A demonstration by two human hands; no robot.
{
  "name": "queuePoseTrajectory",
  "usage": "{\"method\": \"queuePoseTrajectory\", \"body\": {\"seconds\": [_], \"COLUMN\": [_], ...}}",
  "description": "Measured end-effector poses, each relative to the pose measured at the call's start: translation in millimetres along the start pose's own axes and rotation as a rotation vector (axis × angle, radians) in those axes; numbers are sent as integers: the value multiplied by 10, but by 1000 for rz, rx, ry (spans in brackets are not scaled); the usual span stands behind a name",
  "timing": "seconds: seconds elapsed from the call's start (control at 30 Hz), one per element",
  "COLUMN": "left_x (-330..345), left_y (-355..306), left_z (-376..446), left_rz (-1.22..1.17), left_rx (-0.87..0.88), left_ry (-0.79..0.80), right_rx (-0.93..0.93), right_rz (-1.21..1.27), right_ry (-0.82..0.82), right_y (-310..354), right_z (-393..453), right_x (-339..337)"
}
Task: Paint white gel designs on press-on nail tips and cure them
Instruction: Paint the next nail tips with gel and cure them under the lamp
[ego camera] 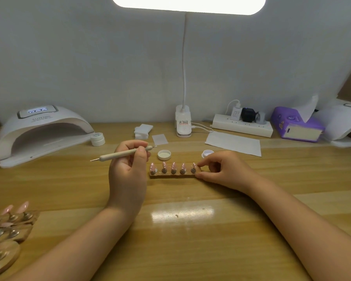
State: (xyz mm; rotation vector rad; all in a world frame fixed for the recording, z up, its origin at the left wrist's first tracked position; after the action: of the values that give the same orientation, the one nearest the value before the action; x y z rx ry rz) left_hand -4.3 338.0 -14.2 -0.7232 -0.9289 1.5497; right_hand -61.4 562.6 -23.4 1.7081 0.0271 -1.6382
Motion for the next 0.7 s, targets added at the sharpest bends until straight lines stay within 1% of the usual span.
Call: {"method": "queuePoseTrajectory", "body": {"seconds": [0.1,0.4,0.57,0.7], "left_x": [-1,17,19,23], "left_y": [2,-30,-20,-21], "left_z": [2,-20,-20,-30], "left_rz": [1,-4,-3,10], "left_rx": [1,0,-1,8], "left_ry": [-2,6,1,14], "right_rx": [1,26,45,59], "right_rz": [13,-76,-22,-43], "right_ry": [-6,20,-38,-69], "right_y": [-12,24,28,99], "right_z": [5,-3,-8,15], "right_x": [7,51,70,95]}}
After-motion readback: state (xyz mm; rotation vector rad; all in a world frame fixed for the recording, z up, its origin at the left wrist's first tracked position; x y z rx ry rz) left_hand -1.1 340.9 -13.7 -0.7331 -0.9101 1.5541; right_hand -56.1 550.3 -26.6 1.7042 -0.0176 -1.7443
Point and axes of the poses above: each hand's wrist, its own z-axis towards the middle knuckle, its own x-axis out of the palm, y = z × x, the point moved 4 cm from there along z, towards the middle knuckle, and after that the axes turned 12 degrees about y, right-handed, at the moved point
